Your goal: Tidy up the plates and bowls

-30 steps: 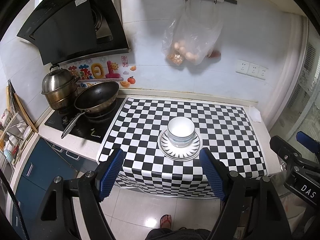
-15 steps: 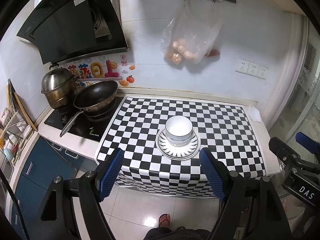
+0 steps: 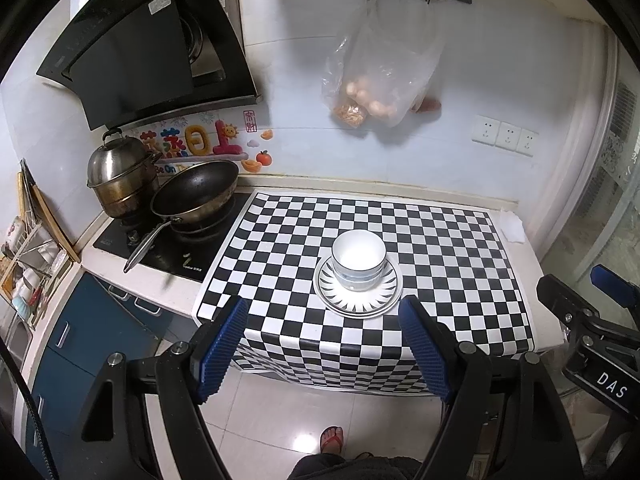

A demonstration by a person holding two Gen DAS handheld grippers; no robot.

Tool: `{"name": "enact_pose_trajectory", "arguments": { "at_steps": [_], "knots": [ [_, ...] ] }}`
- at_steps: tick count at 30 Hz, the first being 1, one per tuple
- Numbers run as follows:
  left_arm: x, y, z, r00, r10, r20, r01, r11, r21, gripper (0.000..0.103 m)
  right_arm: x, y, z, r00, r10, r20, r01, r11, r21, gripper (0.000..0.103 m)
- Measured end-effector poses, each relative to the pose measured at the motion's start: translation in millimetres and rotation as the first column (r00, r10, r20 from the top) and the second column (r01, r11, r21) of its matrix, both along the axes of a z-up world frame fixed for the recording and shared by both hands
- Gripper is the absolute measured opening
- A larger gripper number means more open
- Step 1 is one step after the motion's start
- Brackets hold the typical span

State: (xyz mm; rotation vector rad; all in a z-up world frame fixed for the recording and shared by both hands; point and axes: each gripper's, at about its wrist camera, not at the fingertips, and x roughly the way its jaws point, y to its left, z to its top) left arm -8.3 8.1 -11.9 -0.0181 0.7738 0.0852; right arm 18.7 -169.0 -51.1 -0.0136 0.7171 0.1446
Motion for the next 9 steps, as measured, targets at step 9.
{"name": "enact_pose_trajectory", "arguments": {
  "at_steps": [9],
  "knots": [
    [0.7,-5.7,3.1,1.000,-0.010,0.018,0.010,1.000,0.013,0.077,-1.2,-1.4,-0.6,1.000,0.003,-0.001,-0.003,1.000,0.008,0.094]
  ]
}}
